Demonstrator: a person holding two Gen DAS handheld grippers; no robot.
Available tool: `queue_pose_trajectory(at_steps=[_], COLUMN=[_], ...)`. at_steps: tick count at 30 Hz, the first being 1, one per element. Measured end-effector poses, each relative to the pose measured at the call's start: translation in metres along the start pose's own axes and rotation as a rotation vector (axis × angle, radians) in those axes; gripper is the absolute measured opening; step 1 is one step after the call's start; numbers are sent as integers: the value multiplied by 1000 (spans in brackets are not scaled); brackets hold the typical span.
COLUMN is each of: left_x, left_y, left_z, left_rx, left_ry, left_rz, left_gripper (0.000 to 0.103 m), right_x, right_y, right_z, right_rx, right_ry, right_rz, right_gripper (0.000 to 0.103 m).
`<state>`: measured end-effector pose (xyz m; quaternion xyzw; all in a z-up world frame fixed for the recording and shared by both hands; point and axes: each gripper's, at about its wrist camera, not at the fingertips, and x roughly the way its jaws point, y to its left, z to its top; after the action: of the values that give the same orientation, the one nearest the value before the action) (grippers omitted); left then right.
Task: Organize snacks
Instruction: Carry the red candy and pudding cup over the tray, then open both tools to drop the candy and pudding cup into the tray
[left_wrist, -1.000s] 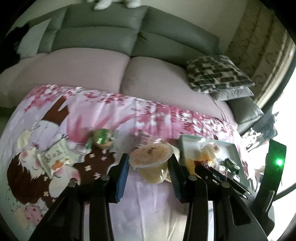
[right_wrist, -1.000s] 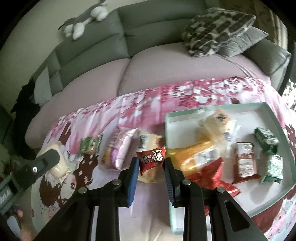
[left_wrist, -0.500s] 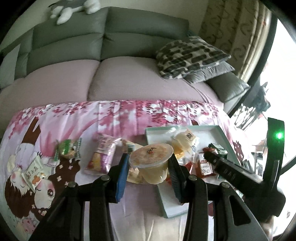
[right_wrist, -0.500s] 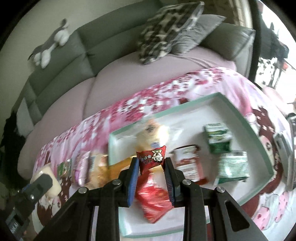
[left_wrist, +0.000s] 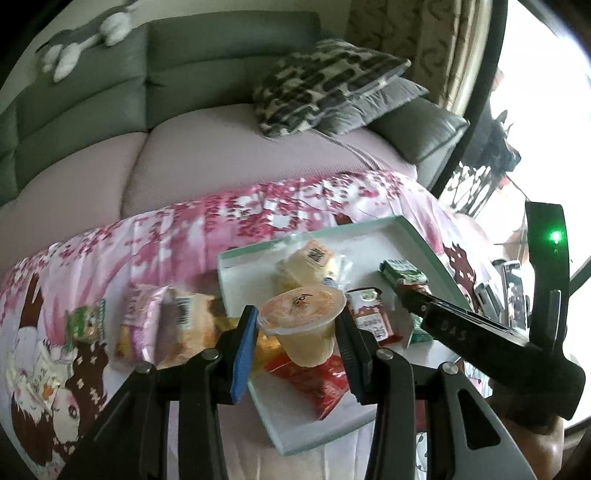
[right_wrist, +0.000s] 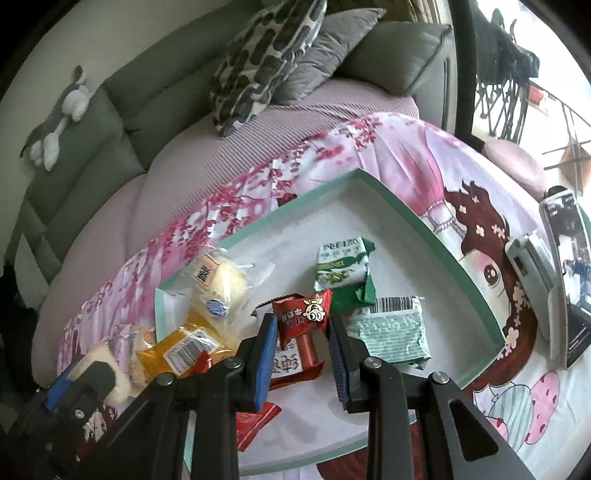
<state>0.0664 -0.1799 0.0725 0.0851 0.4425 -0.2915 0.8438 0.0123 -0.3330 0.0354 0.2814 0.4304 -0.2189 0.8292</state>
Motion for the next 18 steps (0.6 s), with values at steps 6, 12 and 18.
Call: queue_pose_trajectory(at_steps=[6, 12, 18], left_x=[16, 27, 37], left_y=[-16, -22, -19], left_z=[3, 4, 3], left_rx=[31, 44, 33], left_ry=[14, 17, 35], left_rz=[-5, -8, -2], left_gripper=[44, 44, 44], right_x=[2, -1, -2], right_y=[-4, -7, -7], right_z=[1, 2, 3], right_rx=[1, -7, -16], right_ry=[-1, -12, -15], right_rz=[-23, -56, -82], right_gripper=[30, 30, 30])
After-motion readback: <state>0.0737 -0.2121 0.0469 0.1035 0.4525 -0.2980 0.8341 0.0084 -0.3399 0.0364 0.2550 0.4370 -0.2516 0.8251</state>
